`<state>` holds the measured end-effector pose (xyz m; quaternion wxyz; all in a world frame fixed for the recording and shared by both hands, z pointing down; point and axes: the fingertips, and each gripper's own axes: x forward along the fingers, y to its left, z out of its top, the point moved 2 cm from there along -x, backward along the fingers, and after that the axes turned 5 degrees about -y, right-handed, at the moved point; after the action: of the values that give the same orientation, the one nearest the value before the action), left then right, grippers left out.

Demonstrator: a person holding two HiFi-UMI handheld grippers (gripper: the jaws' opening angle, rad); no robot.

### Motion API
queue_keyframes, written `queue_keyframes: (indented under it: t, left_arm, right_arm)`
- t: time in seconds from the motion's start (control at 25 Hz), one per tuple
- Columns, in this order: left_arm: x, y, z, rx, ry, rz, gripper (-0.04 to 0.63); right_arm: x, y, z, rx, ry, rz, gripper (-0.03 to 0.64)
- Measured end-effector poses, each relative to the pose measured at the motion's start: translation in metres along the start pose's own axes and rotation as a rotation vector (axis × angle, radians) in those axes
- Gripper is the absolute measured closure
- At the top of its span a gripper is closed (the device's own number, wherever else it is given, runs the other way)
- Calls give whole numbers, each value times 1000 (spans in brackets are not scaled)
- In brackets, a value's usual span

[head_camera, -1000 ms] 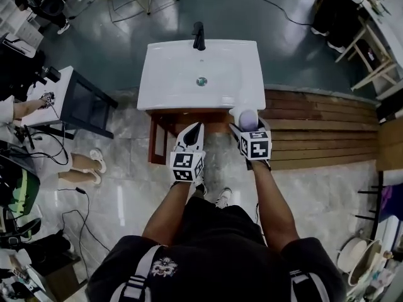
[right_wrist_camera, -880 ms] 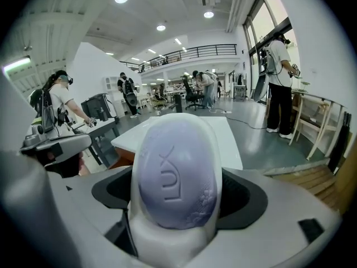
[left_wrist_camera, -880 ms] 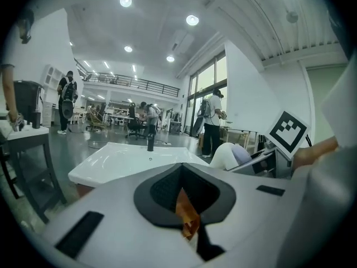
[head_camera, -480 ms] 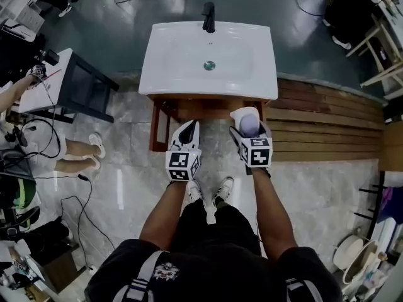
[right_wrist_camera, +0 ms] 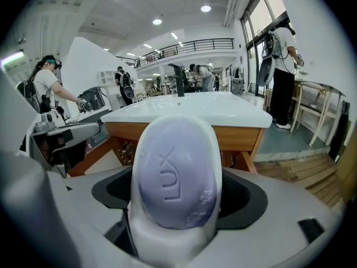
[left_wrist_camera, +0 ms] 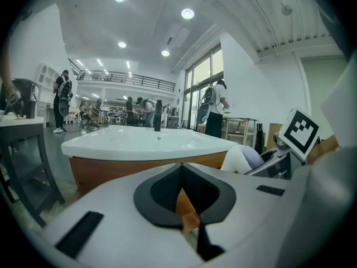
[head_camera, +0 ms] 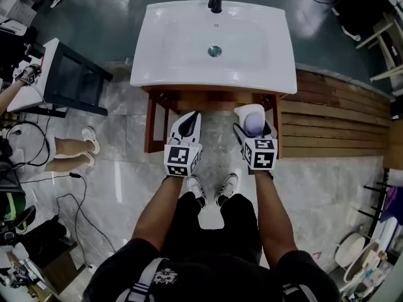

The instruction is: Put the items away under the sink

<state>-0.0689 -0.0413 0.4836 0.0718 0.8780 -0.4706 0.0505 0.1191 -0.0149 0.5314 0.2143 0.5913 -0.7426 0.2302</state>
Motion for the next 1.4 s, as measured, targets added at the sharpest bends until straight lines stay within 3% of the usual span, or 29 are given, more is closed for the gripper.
queue_keyframes:
  t: [0.32,0.48,0.8,1.12,1.4]
  left_arm:
    - [35,27,-108,33,-31,-4,592]
    - [54,45,-165,10,-44,26,592]
    - [101,61,-252,6,-143,35,592]
    - [116,62,-288,30,-206,20,592]
    - [118,65,-282,35,-191,12,592]
  right_arm:
    - [99,-12,-70,0,-27,-15,147]
    - [146,-20,-101,-6,-45,-12,147]
    - [219,-32,-153,-41,-110,-19,147]
    - [243,-42,-174,-54,-153,-32,147]
    - [253,-45,-152,-56,-138,-45,147]
